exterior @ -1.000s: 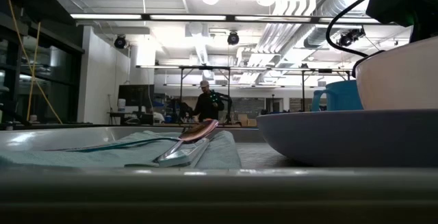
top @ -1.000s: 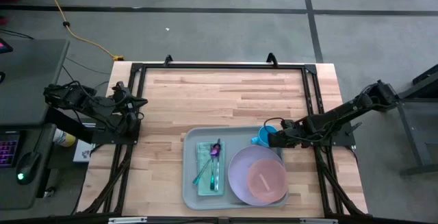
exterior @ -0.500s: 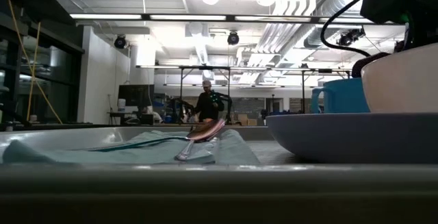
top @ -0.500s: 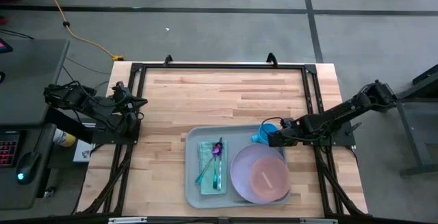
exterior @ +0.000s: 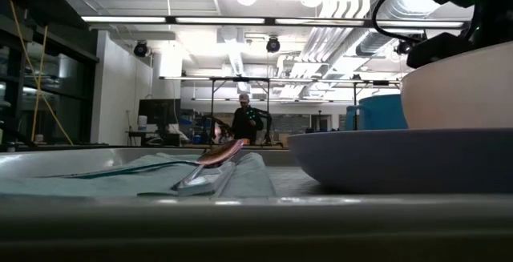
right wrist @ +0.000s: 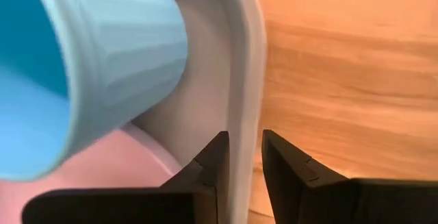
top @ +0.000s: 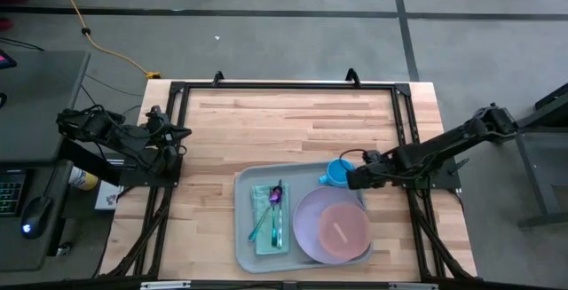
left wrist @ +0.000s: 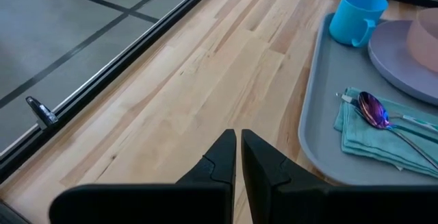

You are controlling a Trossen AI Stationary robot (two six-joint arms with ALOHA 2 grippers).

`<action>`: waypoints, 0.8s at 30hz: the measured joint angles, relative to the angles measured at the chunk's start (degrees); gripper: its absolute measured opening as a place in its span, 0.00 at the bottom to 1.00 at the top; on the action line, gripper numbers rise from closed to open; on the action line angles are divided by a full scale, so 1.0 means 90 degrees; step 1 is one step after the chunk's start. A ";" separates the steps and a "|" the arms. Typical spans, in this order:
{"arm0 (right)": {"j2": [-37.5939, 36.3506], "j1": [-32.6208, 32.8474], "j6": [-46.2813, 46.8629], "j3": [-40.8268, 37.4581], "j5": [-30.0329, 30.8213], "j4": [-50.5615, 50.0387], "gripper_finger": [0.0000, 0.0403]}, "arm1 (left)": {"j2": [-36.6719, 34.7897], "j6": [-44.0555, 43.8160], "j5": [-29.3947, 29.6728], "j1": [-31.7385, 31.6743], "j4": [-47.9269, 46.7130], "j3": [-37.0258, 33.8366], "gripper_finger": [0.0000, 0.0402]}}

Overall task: Set up tray
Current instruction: Adjust the purple spoon on the blue napkin

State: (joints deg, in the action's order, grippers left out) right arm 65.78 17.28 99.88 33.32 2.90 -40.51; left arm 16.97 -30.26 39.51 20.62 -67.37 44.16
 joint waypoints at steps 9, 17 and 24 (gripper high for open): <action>-0.1025 0.0002 0.0018 0.0002 -0.0220 -0.0192 0.14 | -0.0002 0.0000 -0.0046 0.0002 0.0000 0.0000 0.14; -0.2050 0.0136 -0.1391 0.1215 0.1436 -0.0184 0.07 | -0.0002 -0.0014 -0.0176 0.0001 0.0002 0.0000 0.14; -0.1553 -0.0133 -0.4463 0.3045 0.2749 0.0618 0.01 | -0.0002 -0.0001 -0.0169 0.0001 0.0000 0.0000 0.14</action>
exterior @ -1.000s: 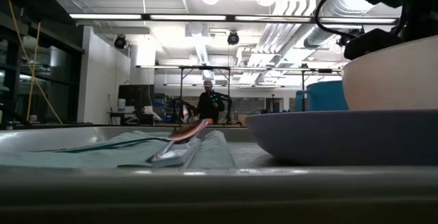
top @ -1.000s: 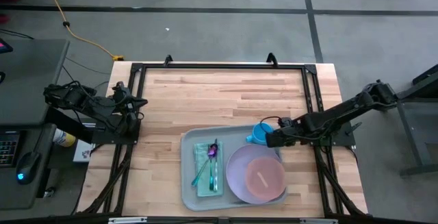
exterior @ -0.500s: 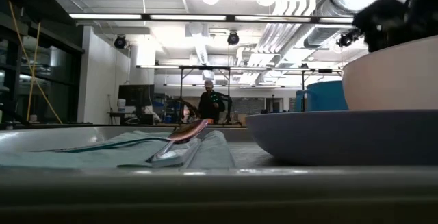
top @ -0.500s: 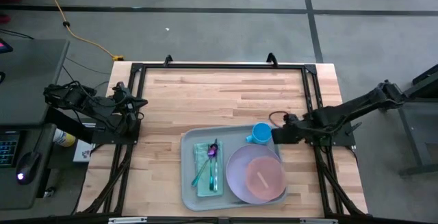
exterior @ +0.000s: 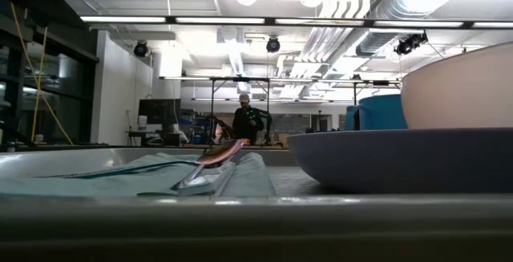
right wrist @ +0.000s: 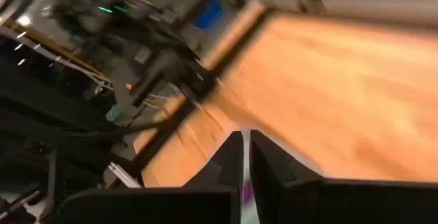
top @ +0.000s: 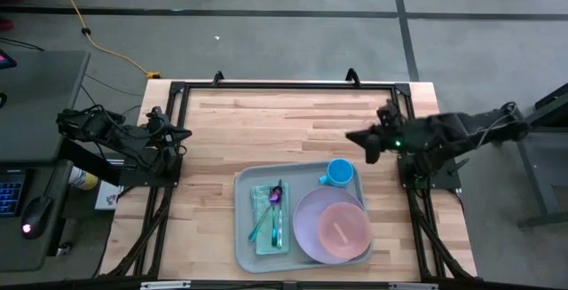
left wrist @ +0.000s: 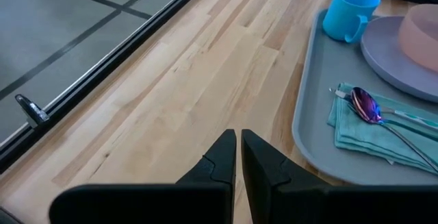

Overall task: Set up tray
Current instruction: Adjust the purple spoon on the blue napkin

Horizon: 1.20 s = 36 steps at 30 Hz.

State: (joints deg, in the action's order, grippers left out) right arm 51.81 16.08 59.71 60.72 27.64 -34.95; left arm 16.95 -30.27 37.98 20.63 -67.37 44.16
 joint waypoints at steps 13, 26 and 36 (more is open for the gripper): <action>0.4116 -0.1121 -0.5174 0.3698 -0.3623 0.0061 0.00 | 0.0000 0.0133 0.0002 0.0002 -0.0002 0.0000 0.14; 0.8186 -0.1100 -0.8687 0.7004 -0.4239 -0.2546 0.00 | 0.0000 0.0152 -0.0006 0.0001 -0.0002 0.0000 0.14; 0.9246 -0.1023 -0.9805 0.7677 -0.4108 -0.2911 0.00 | 0.0000 0.0156 -0.0042 -0.0001 -0.0005 0.0000 0.14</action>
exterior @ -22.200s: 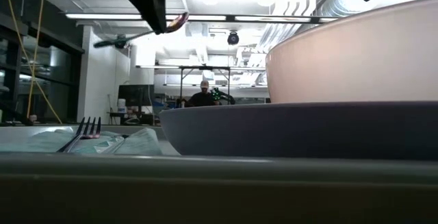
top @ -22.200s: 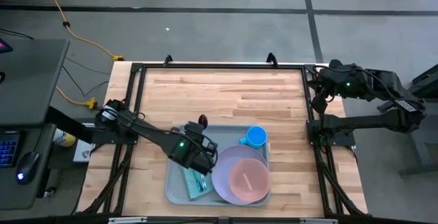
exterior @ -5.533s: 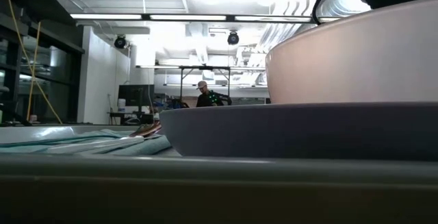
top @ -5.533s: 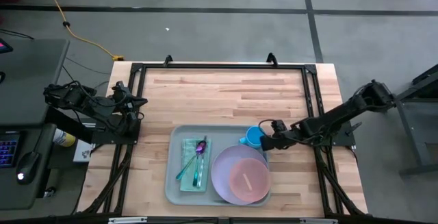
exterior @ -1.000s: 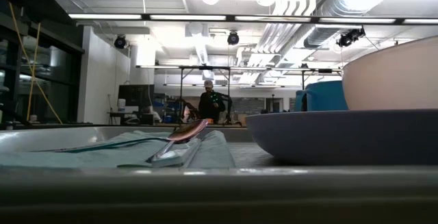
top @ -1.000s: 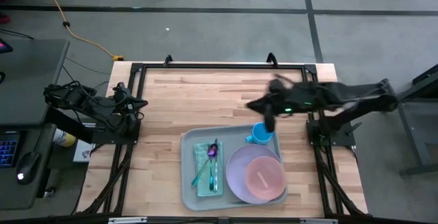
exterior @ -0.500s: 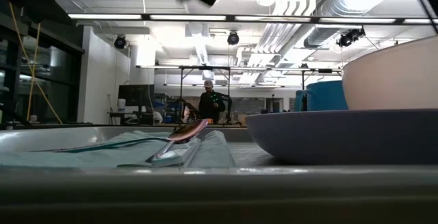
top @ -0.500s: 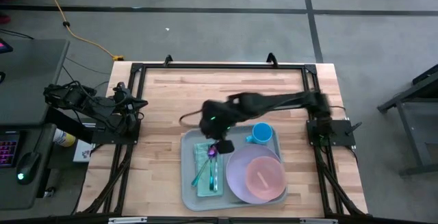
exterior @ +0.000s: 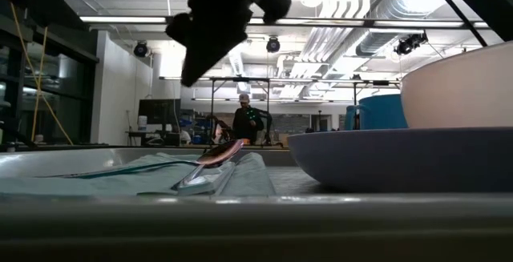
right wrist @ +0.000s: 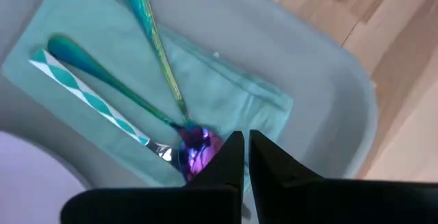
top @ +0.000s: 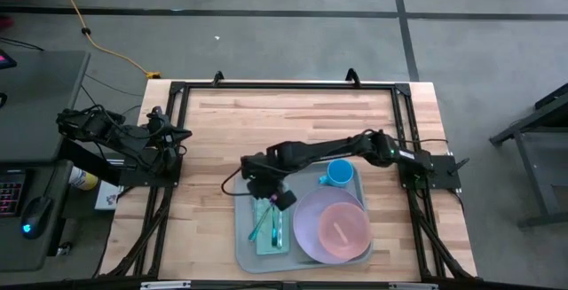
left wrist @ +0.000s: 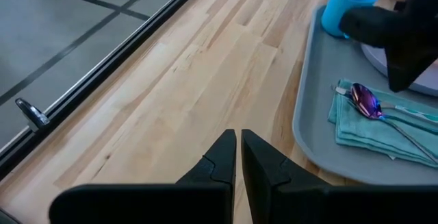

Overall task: Set up tray
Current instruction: Adjust the purple spoon on the blue napkin

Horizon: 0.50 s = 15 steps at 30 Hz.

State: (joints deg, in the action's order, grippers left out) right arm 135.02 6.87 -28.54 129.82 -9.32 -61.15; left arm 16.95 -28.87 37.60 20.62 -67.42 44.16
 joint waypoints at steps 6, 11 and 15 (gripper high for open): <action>0.0001 0.0047 0.0144 -0.0161 0.0367 -0.0188 0.00 | 0.0000 -0.0172 -0.0010 0.0001 0.0047 0.0000 0.14; -0.0002 0.0171 -0.0005 -0.0158 0.0002 -0.0212 0.00 | 0.0000 -0.0177 -0.0022 0.0000 0.0054 0.0000 0.14; 0.0061 0.0209 0.0953 -0.0155 -0.0032 -0.0282 0.00 | 0.0000 -0.0178 -0.0023 0.0001 0.0205 0.0000 0.14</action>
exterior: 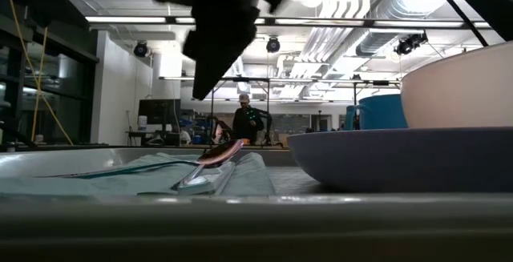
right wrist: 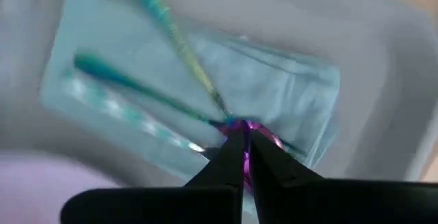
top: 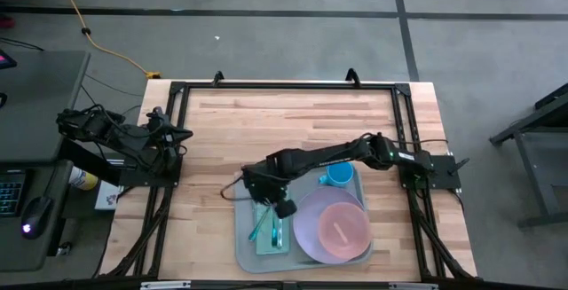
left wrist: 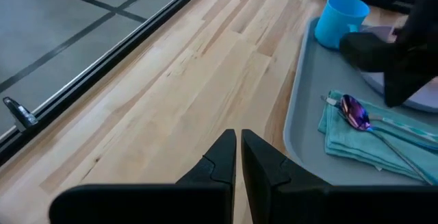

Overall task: Set up tray
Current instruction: Adjust the purple spoon on the blue napkin

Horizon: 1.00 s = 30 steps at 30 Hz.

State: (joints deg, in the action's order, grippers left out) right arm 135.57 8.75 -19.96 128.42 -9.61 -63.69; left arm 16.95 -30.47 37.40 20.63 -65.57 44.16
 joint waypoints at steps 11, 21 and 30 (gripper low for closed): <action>0.0009 -0.0015 0.6165 -0.0002 -0.0045 0.0362 0.00 | 0.0002 -0.0391 -0.0060 0.0001 0.0019 0.0000 0.14; 0.0007 0.0732 0.7342 -0.0002 0.0545 0.0216 0.00 | 0.0005 -0.0974 -0.0026 0.0001 -0.0148 0.0000 0.14; 0.0034 0.1246 1.0764 -0.0002 0.1563 0.1054 0.00 | 0.0007 -0.0610 0.0163 0.0001 -0.0239 0.0000 0.14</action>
State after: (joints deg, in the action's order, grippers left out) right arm 135.88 19.96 76.92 128.40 4.46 -54.20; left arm 17.02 -35.96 38.87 20.64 -67.72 44.16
